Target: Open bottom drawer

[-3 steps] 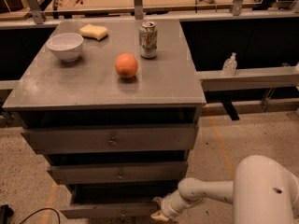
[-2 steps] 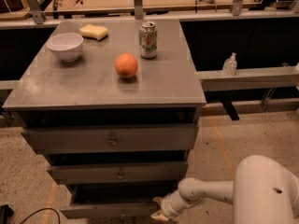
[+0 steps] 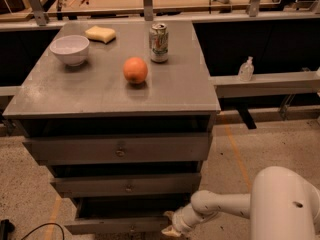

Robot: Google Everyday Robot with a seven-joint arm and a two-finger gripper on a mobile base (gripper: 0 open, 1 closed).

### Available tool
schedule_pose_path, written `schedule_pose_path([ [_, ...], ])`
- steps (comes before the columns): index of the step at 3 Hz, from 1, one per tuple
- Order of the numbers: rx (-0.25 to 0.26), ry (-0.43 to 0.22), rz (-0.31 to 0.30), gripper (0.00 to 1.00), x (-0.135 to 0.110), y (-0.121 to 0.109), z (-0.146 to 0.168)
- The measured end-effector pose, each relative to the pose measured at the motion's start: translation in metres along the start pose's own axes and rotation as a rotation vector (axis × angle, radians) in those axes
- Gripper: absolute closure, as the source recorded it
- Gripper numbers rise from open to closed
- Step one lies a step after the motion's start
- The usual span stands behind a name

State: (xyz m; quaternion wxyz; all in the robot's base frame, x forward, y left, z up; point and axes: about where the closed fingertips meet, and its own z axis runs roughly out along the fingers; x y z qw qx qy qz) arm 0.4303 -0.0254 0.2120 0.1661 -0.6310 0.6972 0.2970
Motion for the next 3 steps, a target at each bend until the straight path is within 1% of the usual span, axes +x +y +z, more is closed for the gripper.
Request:
schedule_pose_path([
  [1,0.000,0.000,0.000,0.13,0.000,0.000,0.000],
  [2,0.000,0.000,0.000,0.00,0.000,0.000,0.000],
  [3,0.059,-0.012,-0.037,0.00,-0.026,0.006,-0.020],
])
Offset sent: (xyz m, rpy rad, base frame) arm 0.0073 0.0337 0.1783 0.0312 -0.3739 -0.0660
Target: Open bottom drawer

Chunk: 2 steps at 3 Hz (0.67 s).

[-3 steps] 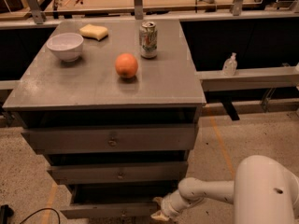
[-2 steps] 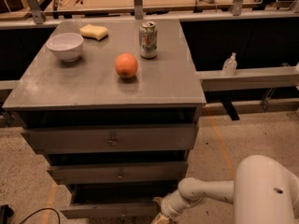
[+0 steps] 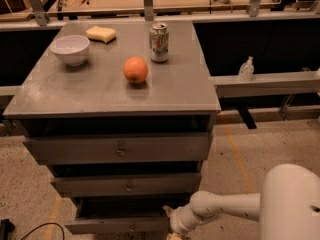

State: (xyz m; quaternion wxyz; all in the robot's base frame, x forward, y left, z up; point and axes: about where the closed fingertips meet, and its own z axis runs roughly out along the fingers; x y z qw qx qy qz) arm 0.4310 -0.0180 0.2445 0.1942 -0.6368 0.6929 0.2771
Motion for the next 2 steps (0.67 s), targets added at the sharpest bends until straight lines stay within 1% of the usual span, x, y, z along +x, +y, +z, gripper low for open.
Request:
schedule_pose_path([
  [1,0.108,-0.022,-0.078,0.19,-0.051,0.005,-0.040],
  [2,0.155,-0.018,-0.118,0.32,-0.078,0.009,-0.060],
])
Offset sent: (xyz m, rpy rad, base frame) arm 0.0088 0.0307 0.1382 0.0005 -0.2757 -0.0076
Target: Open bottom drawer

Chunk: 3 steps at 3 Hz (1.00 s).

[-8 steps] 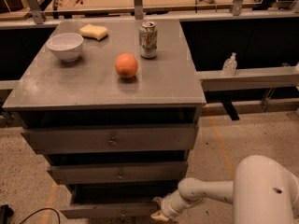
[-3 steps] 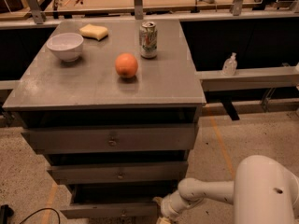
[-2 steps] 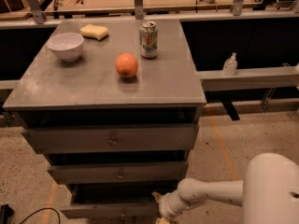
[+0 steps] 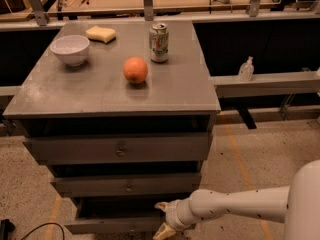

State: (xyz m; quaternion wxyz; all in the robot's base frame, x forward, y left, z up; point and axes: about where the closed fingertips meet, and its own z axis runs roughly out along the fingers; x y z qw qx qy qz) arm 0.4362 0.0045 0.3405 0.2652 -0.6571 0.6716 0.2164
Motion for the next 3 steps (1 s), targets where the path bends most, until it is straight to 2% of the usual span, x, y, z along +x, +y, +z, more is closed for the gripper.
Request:
schedule_pose_path([
  [1,-0.013,0.025,0.013,0.16,-0.002,0.001,0.001],
  [2,-0.042,0.074,0.040,0.00,0.015,0.000,0.017],
  [3,-0.078,0.127,0.060,0.00,0.035,-0.001,0.032],
])
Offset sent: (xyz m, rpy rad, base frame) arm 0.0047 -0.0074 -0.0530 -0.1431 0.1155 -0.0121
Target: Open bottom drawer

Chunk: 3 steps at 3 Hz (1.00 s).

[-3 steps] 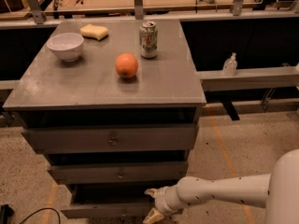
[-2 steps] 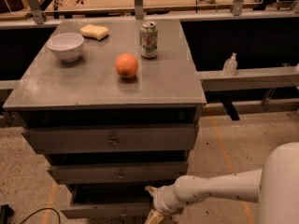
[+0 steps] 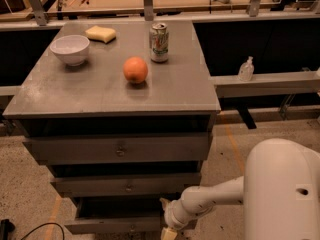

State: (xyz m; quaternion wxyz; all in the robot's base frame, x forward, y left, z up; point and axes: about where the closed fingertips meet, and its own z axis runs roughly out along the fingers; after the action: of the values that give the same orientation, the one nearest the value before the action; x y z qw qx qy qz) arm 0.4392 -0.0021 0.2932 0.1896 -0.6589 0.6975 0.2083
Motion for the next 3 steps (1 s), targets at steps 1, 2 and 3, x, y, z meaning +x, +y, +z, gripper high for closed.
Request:
schedule_pose_path([
  [1,-0.037,0.050,0.025,0.00,0.019,0.005,0.015],
  [2,-0.041,0.111,0.035,0.00,0.034,0.006,0.025],
  [3,-0.033,0.148,0.024,0.01,0.044,-0.001,0.034],
])
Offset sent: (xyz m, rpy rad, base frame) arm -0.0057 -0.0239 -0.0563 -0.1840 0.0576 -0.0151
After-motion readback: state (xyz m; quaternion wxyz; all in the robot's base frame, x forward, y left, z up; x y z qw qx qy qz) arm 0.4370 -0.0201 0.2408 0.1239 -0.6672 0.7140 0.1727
